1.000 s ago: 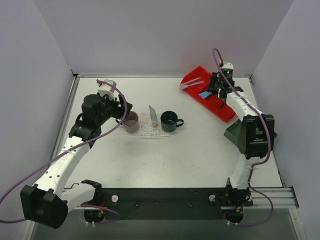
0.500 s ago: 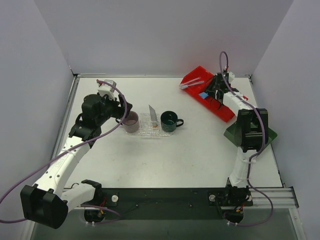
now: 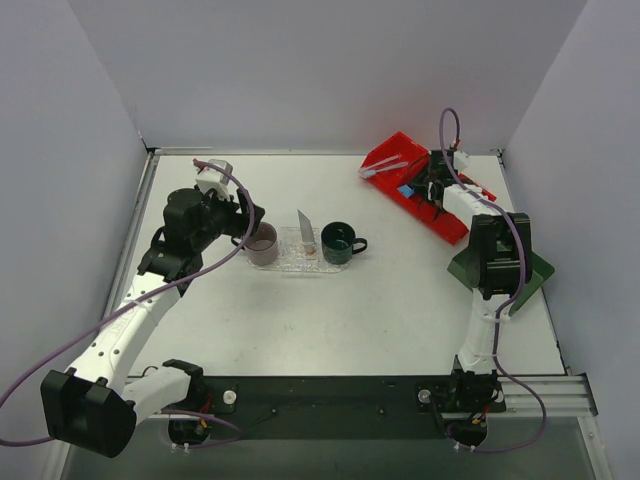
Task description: Prepare toiletry sets of a toothbrush and toothpaste on the tray
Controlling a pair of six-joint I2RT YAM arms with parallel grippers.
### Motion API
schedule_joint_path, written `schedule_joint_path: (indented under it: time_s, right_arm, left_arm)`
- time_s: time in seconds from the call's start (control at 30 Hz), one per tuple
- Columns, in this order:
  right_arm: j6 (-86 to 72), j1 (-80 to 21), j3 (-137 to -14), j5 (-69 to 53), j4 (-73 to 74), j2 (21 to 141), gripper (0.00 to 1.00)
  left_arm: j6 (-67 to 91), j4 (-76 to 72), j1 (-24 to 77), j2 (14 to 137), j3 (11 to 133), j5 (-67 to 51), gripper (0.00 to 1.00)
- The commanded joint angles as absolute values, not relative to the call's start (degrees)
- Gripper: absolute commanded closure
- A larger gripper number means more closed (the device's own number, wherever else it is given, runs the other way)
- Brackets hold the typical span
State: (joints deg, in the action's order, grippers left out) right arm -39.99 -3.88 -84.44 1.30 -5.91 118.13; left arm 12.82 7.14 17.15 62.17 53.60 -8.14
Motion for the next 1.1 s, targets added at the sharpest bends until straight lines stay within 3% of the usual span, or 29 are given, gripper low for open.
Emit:
schedule_joint_path:
  time_s: [0.0, 0.7, 1.07]
  right_arm:
    - [-43.2, -4.1, -85.4, 4.7, -7.6, 118.1, 0.62]
    - [-44.6, -4.5, -88.2, 7.3, -6.4, 123.2, 0.60]
    - [-47.1, -4.0, -82.6, 7.7, -11.6, 118.2, 0.83]
  left_arm:
    - [12.7, 5.4, 17.1, 62.1, 54.3, -8.3, 0.23]
    - [12.6, 5.7, 17.1, 62.4, 54.2, -8.0, 0.23]
    - [12.3, 5.8, 17.1, 62.1, 54.3, -7.6, 0.23]
